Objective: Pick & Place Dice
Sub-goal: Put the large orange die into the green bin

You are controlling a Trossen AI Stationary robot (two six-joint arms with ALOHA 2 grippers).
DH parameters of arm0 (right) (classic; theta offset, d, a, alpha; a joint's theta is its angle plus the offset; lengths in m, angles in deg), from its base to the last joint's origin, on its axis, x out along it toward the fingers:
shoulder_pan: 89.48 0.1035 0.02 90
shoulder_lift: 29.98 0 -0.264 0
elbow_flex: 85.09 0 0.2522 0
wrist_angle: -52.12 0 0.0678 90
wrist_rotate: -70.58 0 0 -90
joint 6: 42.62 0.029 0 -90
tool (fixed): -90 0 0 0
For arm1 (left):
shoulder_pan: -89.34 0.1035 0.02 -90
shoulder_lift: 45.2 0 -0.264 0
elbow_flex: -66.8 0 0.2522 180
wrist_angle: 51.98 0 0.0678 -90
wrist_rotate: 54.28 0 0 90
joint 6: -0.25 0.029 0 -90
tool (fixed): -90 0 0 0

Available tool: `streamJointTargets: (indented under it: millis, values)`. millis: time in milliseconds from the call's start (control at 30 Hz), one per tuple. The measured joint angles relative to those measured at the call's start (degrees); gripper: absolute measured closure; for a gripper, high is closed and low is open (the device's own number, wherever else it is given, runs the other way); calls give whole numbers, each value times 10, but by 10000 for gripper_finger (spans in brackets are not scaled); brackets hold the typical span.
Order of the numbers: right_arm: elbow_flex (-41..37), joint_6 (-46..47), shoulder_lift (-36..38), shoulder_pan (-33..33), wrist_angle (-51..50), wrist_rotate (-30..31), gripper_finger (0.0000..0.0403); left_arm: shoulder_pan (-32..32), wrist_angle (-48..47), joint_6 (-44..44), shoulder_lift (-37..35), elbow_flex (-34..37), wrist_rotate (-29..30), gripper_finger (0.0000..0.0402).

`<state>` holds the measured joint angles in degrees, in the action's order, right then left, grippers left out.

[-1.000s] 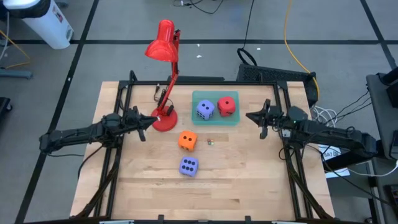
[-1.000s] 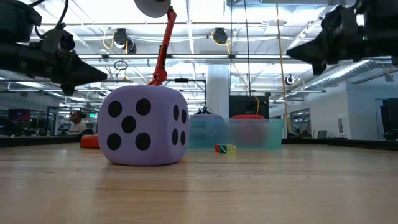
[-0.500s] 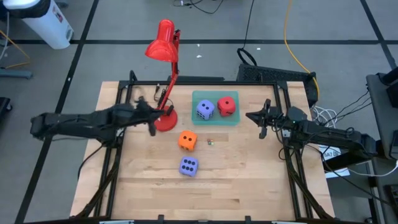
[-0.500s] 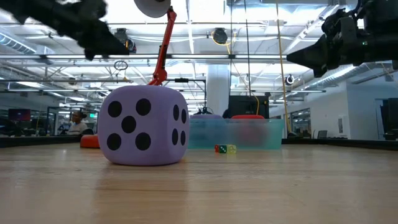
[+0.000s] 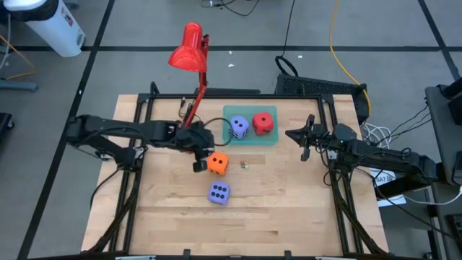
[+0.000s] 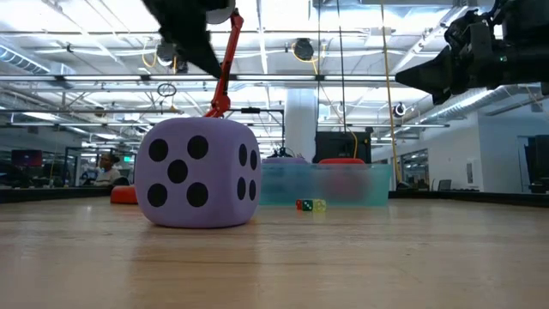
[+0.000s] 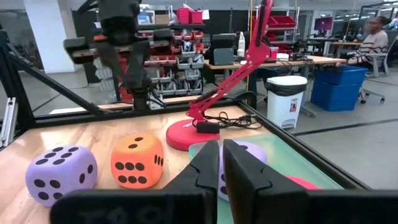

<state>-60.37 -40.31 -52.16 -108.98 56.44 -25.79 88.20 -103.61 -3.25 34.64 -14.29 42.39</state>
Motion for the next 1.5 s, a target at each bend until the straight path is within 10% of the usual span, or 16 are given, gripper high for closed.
streamJointTargets:
  millis: [400, 1500]
  values:
    - [0, 29, 0, 0, 14, -45, 385, -7, -92, -1, 129, -116, -87, 12]
    - [0, 15, 0, 0, 18, -41, 379, 57, -128, 206, 288, -127, -168, 1]
